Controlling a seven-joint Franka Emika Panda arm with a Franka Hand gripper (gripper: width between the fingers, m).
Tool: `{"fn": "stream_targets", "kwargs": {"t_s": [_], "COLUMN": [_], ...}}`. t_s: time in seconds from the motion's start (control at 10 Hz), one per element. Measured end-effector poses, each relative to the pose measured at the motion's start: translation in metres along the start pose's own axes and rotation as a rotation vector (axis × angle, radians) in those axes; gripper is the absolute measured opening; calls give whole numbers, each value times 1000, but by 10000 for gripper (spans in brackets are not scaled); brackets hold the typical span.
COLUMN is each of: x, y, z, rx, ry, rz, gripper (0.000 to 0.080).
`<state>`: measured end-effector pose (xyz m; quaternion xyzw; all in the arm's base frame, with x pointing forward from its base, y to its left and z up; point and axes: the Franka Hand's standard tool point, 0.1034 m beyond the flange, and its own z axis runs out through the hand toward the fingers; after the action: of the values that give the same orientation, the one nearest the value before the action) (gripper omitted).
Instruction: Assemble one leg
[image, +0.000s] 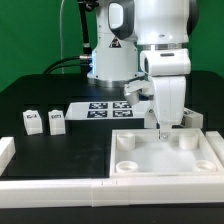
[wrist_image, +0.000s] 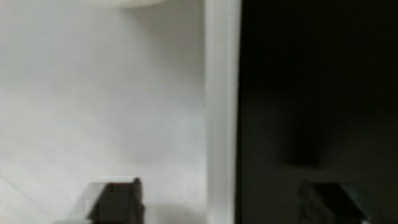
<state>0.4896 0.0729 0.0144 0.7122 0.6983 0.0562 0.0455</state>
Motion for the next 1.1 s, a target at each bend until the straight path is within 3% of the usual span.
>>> {"fn": "stream_targets", "kwargs": {"t_s": [0.1, 0.2, 0.3, 0.9, 1.1], "x": [0, 0, 0, 1, 8], "y": [0, 0, 0, -1, -11], "z": [0, 0, 0, -3, -27], "rx": [0, 0, 0, -3, -18], "ry": [0, 0, 0, 1, 3], "rz": [0, 0, 0, 11, 57], "gripper": [576, 576, 634, 649, 648]}}
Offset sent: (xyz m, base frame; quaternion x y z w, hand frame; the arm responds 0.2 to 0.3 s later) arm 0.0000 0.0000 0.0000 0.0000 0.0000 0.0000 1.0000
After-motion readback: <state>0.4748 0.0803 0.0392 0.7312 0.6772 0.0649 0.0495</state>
